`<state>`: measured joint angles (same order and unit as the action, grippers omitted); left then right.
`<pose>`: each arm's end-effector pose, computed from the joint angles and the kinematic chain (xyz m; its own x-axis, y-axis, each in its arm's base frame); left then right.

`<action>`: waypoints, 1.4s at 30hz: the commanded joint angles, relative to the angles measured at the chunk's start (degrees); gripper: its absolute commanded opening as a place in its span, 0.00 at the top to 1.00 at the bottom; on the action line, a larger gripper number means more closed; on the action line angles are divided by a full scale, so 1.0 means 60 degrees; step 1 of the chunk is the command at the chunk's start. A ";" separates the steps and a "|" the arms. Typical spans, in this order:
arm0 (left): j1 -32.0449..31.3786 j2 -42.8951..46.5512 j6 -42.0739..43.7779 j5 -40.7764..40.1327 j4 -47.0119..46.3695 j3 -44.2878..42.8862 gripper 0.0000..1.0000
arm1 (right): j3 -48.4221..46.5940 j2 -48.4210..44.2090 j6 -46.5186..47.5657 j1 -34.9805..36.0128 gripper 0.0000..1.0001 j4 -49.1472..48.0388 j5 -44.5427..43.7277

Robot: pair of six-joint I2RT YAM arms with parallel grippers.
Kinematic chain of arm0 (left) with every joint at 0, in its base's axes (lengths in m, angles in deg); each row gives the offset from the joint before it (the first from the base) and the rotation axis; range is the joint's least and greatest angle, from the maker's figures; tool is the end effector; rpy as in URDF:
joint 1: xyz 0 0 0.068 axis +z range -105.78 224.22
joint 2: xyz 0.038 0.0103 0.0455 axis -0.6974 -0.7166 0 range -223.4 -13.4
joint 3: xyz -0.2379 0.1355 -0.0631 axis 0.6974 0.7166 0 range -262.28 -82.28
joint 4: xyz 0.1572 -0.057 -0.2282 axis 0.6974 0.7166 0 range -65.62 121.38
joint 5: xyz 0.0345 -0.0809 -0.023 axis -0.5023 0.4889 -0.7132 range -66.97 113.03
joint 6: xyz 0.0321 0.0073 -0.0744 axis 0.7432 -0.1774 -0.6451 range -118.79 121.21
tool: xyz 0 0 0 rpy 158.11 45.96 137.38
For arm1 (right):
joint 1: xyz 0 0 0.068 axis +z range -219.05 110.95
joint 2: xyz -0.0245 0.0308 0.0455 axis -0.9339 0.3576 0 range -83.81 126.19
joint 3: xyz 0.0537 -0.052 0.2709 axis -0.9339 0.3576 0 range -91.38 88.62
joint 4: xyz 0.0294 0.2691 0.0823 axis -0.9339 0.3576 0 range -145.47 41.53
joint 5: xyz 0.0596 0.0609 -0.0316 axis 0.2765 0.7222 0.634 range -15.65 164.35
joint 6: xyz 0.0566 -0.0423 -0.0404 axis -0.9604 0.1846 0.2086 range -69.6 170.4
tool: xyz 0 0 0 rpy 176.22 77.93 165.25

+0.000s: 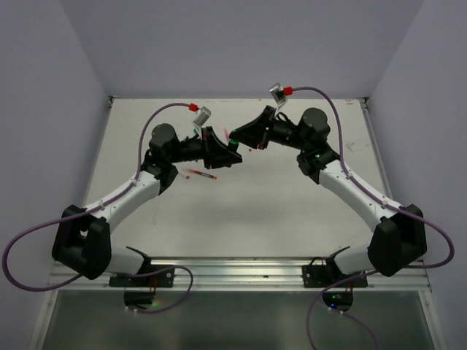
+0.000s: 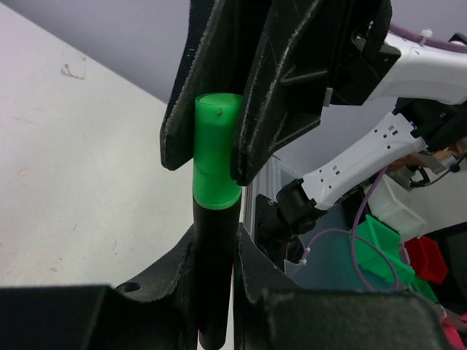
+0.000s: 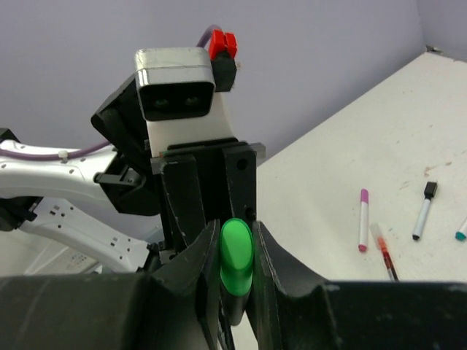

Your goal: Open the pen caps

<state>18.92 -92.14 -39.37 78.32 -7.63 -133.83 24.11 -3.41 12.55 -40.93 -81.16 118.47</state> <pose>0.2882 -0.2005 0.3212 -0.5824 -0.1344 -0.8017 0.7966 0.1019 -0.5958 0.3045 0.2184 0.3878 -0.4602 0.2534 -0.8509 -0.8371 0.1955 0.5110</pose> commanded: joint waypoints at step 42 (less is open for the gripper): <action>-0.0368 0.0130 -0.0034 0.0117 0.1028 0.1443 1.00 | -0.3397 0.2888 -0.2189 -0.1493 1.00 -0.3379 -0.0526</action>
<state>18.97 -90.32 -40.44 65.80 -8.70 -128.35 12.16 14.21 0.49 -44.41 -88.26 131.54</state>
